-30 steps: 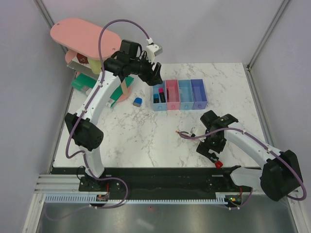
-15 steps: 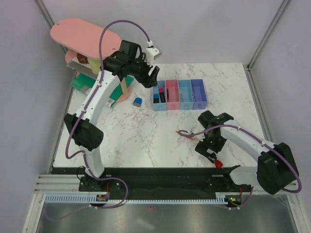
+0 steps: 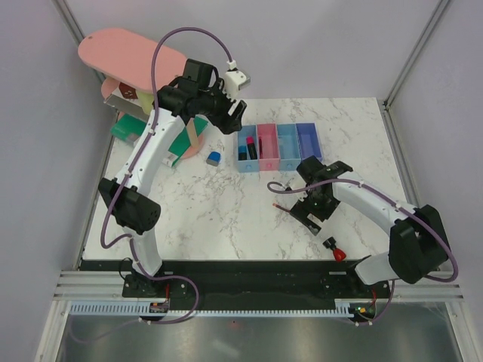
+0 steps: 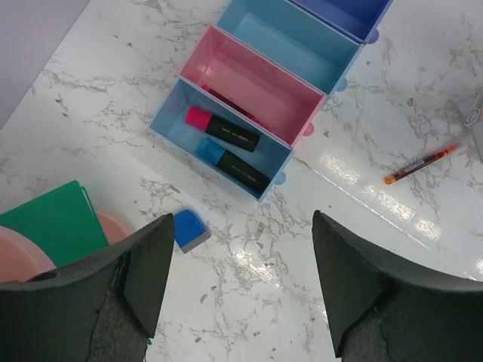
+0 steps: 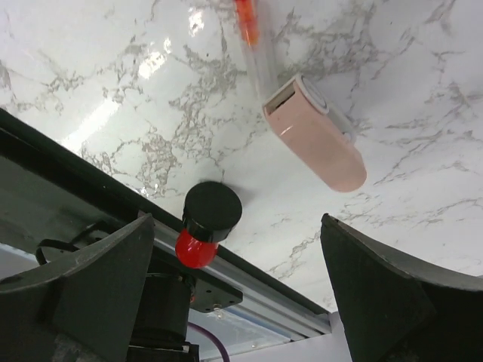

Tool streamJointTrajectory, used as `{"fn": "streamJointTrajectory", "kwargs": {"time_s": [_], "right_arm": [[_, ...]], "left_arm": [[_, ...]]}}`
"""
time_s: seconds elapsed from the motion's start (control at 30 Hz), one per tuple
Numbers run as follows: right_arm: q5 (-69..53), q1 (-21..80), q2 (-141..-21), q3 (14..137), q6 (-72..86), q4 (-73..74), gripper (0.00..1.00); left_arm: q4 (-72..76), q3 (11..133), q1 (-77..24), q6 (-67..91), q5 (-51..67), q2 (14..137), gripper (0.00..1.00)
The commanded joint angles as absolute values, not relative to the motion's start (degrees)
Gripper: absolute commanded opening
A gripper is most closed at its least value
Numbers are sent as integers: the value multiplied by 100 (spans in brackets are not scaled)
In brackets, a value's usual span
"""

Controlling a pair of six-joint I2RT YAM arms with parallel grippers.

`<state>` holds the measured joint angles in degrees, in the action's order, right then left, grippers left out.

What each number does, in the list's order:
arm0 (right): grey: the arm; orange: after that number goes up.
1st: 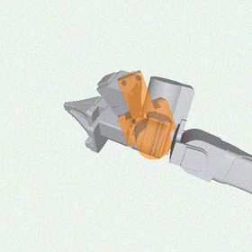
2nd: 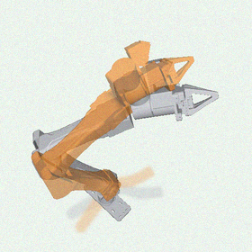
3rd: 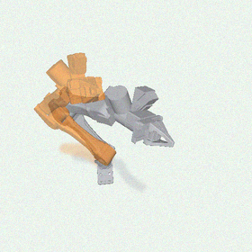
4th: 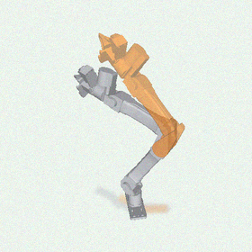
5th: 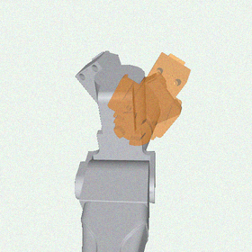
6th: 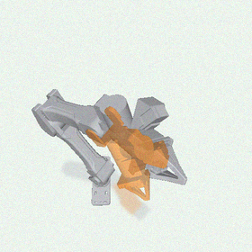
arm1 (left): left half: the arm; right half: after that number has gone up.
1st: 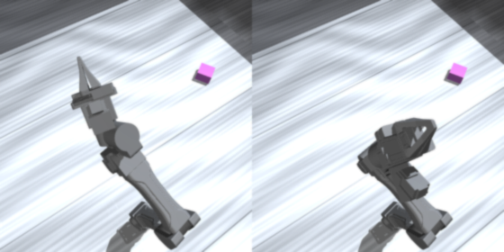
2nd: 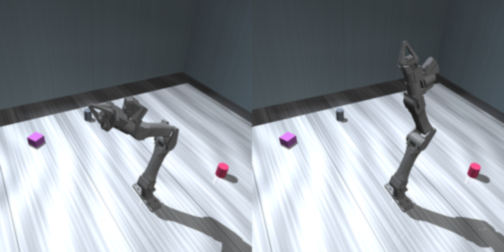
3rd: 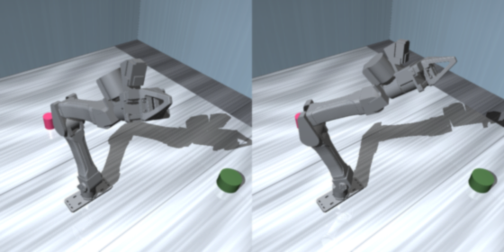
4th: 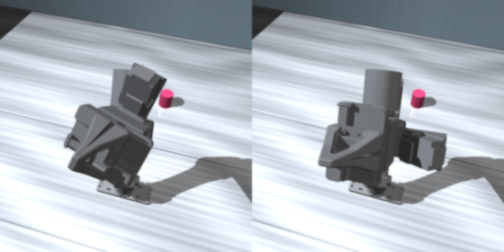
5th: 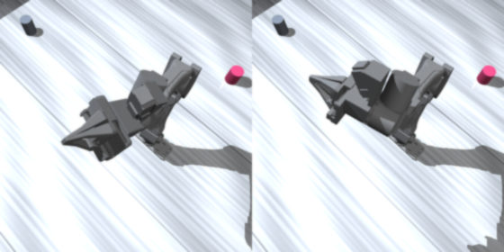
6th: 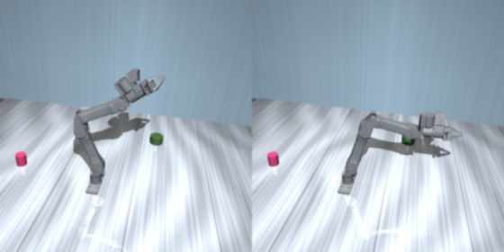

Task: Sort the stationery into containers
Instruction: Move the stationery to the center of the board.

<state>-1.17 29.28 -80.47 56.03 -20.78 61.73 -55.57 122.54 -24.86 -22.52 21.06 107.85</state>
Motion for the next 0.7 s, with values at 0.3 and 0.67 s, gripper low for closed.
{"fn": "streamJointTrajectory", "kwargs": {"time_s": [0.3,0.67], "right_arm": [[308,2988,-8552,5828,-1784,6636,98],[-183,2997,-8341,5704,-2065,6628,98]], "left_arm": [[-5766,12340,-2479,-2663,1872,10626,80],[-5871,12630,-2487,-2654,1881,10767,81]]}}
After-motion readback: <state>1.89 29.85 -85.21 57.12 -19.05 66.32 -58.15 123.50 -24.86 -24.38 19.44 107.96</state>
